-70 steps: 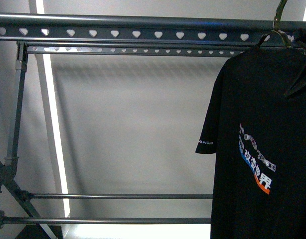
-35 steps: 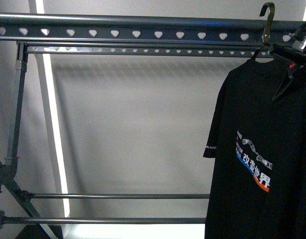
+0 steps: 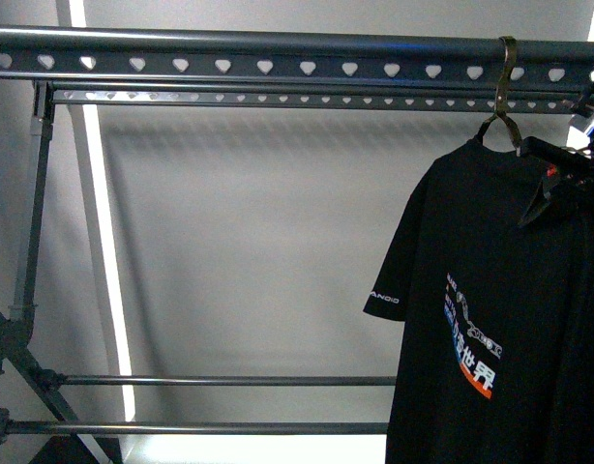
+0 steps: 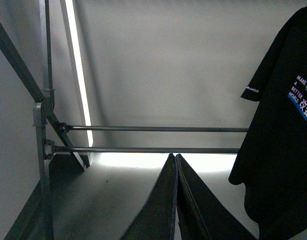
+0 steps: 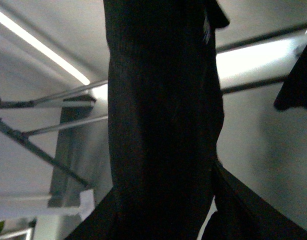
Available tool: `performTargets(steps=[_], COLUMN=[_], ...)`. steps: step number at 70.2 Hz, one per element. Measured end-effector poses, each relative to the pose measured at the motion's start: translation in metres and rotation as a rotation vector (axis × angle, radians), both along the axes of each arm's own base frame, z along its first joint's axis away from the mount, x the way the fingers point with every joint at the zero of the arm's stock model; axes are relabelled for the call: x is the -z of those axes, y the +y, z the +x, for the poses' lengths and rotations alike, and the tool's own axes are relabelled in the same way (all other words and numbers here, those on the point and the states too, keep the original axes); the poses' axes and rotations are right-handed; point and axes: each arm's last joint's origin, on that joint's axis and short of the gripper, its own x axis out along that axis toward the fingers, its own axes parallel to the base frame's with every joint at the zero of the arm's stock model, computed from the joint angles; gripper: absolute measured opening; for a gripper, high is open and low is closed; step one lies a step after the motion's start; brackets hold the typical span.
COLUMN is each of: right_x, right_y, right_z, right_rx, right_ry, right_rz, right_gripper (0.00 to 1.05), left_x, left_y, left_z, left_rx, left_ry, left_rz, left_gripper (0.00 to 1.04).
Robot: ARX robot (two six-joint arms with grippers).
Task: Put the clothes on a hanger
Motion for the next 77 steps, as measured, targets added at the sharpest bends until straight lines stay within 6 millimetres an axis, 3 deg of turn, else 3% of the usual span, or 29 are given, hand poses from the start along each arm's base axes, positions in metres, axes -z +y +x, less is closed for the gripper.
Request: performTargets(steps=[6, 13, 18, 23, 30, 35, 40, 44, 49, 56, 61, 77], right_x=[-0.014, -0.040, -0.054, -0.054, -0.032, 0.012, 0.038, 0.054, 0.062, 0.103, 0.113, 0.114], right_y=[-0.002, -0.004, -0.004, -0.005, -0.010, -0.012, -0.010, -0.004, 0.002, 0.006, 0.009, 0.022], right_z=[-0.014, -0.056, -0.100, -0.143, -0.211, -0.271, -0.301, -0.321, -0.327, -0.325, -0.324, -0.326], right_rx=[-0.022, -0.038, -0.042, -0.035, 0.001, 0.053, 0.087, 0.131, 0.124, 0.108, 0.103, 0.087], right_ry=[-0.130, -0.350, -0.528, -0.651, -0.757, -0.770, -0.786, -0.905, -0.850, -0.629, -0.599, -0.636], right_rz=[-0.029, -0.111, -0.202, -0.253, -0.301, -0.315, -0.321, -0.375, -0.368, -0.324, -0.323, -0.325], right_gripper=[0.62, 0.82, 0.96, 0.98, 0.97, 0.97, 0.97, 0.97, 0.87, 0.68, 0.54, 0.13], left_x=[0.000, 0.000, 0.000, 0.000, 0.000, 0.000, 0.000, 0.000, 0.000, 0.000, 0.000, 0.000], left_y=[0.000, 0.000, 0.000, 0.000, 0.000, 0.000, 0.000, 0.000, 0.000, 0.000, 0.000, 0.000], left_z=[0.000, 0.000, 0.000, 0.000, 0.000, 0.000, 0.000, 0.000, 0.000, 0.000, 0.000, 0.000], left_rx=[0.000, 0.000, 0.000, 0.000, 0.000, 0.000, 0.000, 0.000, -0.001, -0.002, -0.001, -0.002], left_ry=[0.000, 0.000, 0.000, 0.000, 0.000, 0.000, 0.000, 0.000, 0.000, 0.000, 0.000, 0.000], left_rz=[0.000, 0.000, 0.000, 0.000, -0.001, 0.000, 0.000, 0.000, 0.000, 0.000, 0.000, 0.000], left_gripper=[0.04, 0.04, 0.04, 0.04, 0.04, 0.24, 0.36, 0.51, 0.65, 0.85, 0.99, 0.98])
